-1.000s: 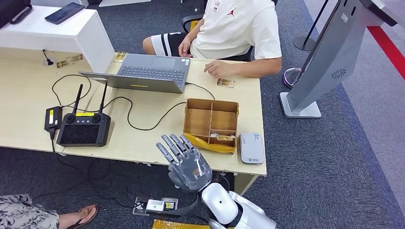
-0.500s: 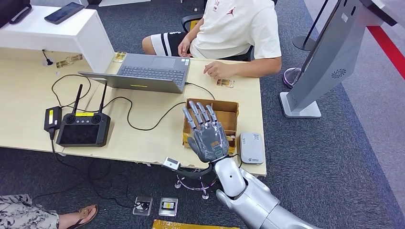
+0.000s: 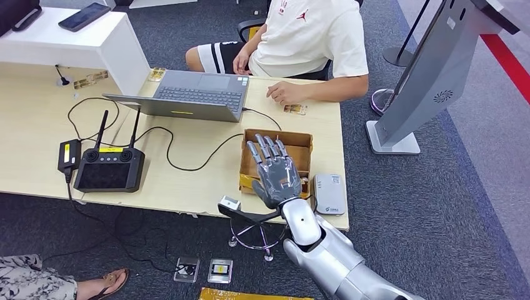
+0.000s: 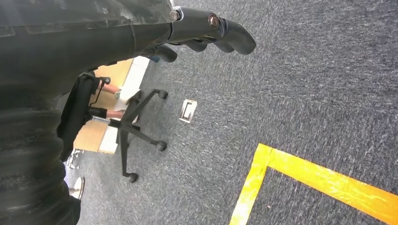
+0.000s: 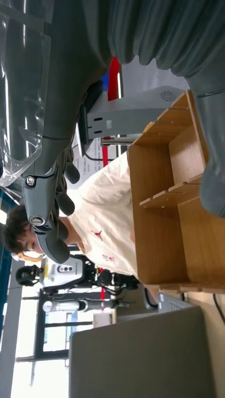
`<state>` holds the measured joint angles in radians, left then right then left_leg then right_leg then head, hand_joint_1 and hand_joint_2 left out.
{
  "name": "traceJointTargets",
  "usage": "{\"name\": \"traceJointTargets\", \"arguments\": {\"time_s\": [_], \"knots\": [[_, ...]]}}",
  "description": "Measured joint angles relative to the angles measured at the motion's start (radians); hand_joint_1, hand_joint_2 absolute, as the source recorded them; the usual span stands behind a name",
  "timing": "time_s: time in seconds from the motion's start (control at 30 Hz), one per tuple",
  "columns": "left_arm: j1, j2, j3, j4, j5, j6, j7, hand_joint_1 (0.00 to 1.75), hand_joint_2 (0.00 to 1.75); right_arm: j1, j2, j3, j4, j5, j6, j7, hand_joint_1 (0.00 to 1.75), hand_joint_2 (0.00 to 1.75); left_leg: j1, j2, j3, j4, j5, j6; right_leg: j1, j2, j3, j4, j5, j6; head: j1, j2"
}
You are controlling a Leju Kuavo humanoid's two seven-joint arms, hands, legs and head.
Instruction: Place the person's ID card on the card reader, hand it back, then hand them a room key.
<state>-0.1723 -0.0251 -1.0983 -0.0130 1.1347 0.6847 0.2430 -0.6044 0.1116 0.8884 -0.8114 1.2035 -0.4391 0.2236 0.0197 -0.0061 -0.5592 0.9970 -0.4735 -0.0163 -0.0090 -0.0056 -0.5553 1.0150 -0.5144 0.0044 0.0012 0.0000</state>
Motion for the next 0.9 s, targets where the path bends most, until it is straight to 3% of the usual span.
{"name": "traceJointTargets", "arguments": {"time_s": [0.47, 0.9], "knots": [[0.0, 0.009, 0.0, 0.0, 0.002, 0.0, 0.007, 0.0, 1.75, 0.028, -0.006, -0.016, 0.01, -0.011, 0.022, 0.028, 0.0, 1.75, 0.0, 0.0, 0.0, 0.0, 0.0, 0.0, 0.0, 0.0, 0.0, 0.0, 0.0, 0.0, 0.0, 0.0], [0.0, 0.021, -0.004, 0.0, 0.003, 0.0, 0.0, 0.0, 1.75, 0.048, -0.073, -0.073, -0.011, -0.013, 0.047, 0.105, 0.0, 1.75, 0.0, 0.001, 0.001, 0.0, 0.0, 0.0, 0.0, 0.001, 0.0, 0.0, 0.0, 0.0, 0.0, 0.0]]}}
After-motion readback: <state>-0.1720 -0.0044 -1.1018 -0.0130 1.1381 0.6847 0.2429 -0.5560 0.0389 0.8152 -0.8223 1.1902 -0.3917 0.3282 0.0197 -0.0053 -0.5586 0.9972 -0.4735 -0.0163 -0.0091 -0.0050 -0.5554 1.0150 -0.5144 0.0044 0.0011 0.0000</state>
